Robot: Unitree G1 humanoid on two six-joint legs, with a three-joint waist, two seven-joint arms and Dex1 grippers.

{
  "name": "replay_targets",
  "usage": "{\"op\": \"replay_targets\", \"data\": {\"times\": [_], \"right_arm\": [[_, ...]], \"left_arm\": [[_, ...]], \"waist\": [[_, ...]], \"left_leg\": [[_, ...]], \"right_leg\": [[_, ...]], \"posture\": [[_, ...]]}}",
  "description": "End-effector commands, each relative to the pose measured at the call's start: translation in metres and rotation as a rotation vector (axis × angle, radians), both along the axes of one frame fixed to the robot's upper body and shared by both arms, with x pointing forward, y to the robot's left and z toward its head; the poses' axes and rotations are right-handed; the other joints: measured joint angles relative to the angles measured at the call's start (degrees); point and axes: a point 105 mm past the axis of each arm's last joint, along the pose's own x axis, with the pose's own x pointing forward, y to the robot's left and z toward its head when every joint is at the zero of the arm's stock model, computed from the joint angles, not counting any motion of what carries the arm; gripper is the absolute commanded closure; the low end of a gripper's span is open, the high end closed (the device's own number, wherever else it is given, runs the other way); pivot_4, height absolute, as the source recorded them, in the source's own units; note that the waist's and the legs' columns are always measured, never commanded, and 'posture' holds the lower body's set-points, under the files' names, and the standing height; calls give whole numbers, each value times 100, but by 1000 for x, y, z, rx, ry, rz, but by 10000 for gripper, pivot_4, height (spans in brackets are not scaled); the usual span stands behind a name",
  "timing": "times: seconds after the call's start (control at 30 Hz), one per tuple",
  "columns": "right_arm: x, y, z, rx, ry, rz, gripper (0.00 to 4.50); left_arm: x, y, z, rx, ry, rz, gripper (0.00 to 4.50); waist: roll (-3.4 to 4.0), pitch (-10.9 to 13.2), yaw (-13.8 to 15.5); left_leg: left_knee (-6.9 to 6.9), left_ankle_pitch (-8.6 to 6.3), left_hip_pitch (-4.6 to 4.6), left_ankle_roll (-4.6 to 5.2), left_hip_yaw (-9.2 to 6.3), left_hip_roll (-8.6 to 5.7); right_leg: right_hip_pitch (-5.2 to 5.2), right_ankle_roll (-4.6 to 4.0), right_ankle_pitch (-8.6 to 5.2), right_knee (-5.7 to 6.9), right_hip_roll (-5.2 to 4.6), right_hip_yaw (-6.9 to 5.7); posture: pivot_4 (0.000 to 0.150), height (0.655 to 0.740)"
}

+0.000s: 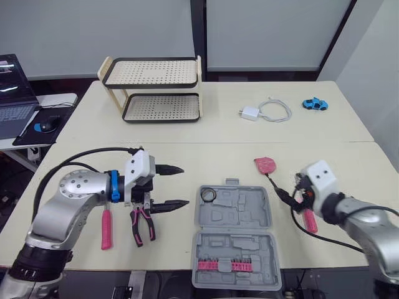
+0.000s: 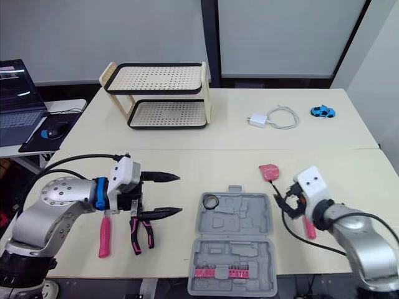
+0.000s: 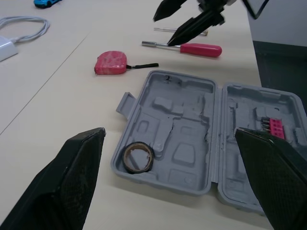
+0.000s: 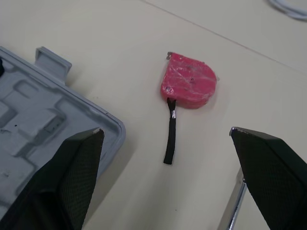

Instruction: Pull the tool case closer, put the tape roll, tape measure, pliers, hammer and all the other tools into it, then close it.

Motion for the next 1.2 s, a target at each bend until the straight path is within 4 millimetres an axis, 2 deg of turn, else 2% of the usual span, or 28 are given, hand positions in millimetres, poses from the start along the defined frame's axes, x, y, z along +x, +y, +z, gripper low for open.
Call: {"op": "replay_targets", "data": {"times": [0.03, 0.33, 0.6, 0.73, 1.0, 1.07, 1.2], "right_arm": [[19, -1, -3, -15, -37, -76, 0], [50, 7, -22, 49, -17, -149, 0], [60, 5, -38, 82, 42, -177, 0], [63, 4, -42, 86, 55, -181, 8870], [63, 5, -49, 90, 90, -170, 38724], [62, 5, -49, 89, 90, -163, 44727], [58, -1, -46, 84, 80, -164, 44727]], "left_arm": [[-2, -7, 2, -9, -38, -51, 243], [2, -19, 2, -27, -45, -78, 243], [4, -20, 1, -18, -44, -75, 243], [3, -20, -1, -13, -41, -75, 0], [2, -21, -3, -8, -38, -82, 0], [2, -22, -3, -9, -37, -85, 0], [1, -22, -5, -8, -35, -90, 0]], "waist": [[0, 0, -3], [2, 0, -13], [3, -1, -21], [4, -1, -22], [4, -2, -23], [4, -2, -23], [4, -2, -22]], "left_leg": [[0, 0, -2, 0, 1, -1], [2, 1, -2, 0, 2, -2], [0, 1, -2, 0, 3, -3], [1, 1, -2, 0, 3, -3], [3, 1, -1, 1, 2, -3], [3, 1, -1, 1, 2, -3], [3, 1, -1, 1, 2, -3]], "right_leg": [[-3, 0, 0, 1, 0, 2], [-8, 0, 1, 6, 0, 4], [-12, 0, 1, 9, 2, 4], [-12, 0, 1, 9, 3, 3], [-10, 0, 1, 9, 3, 3], [-10, 0, 1, 9, 3, 3], [-10, 0, 1, 9, 3, 3]], "posture": [[1500, 7400], [1500, 7400], [1500, 7400], [1500, 7400], [1500, 7400], [1500, 7400], [1500, 7400]]}}
